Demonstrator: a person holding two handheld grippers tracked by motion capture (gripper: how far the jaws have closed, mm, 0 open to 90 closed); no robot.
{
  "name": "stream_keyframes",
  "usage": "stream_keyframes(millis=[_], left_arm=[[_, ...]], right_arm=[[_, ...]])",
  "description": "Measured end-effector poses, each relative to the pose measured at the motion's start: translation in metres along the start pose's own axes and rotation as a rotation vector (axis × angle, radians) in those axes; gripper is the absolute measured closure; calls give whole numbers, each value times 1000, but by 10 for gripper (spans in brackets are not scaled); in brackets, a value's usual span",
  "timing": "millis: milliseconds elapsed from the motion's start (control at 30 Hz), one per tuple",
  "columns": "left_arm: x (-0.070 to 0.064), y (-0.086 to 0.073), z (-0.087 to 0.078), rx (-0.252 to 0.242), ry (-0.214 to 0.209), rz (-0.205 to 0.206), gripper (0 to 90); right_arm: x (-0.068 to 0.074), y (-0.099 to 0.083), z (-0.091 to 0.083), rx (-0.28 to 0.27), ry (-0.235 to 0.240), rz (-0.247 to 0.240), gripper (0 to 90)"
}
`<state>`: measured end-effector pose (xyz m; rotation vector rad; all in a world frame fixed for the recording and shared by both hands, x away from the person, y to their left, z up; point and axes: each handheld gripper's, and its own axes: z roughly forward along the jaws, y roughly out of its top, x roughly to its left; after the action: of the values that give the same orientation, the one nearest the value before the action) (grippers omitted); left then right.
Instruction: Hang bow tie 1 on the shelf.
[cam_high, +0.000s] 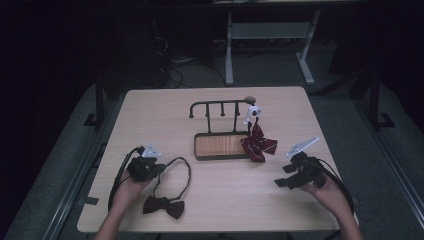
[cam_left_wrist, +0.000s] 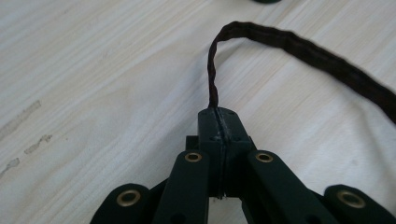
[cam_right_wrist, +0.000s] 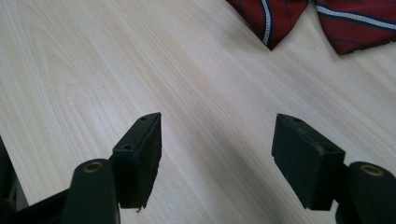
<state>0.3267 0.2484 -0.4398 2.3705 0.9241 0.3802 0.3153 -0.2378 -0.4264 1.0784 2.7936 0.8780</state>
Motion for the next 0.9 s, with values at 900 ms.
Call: stream_keyframes(millis=[900], left_arm=[[-11,33,-51,-47,-94,112,899]], right_arm=[[-12,-13,4,11,19,51,316]])
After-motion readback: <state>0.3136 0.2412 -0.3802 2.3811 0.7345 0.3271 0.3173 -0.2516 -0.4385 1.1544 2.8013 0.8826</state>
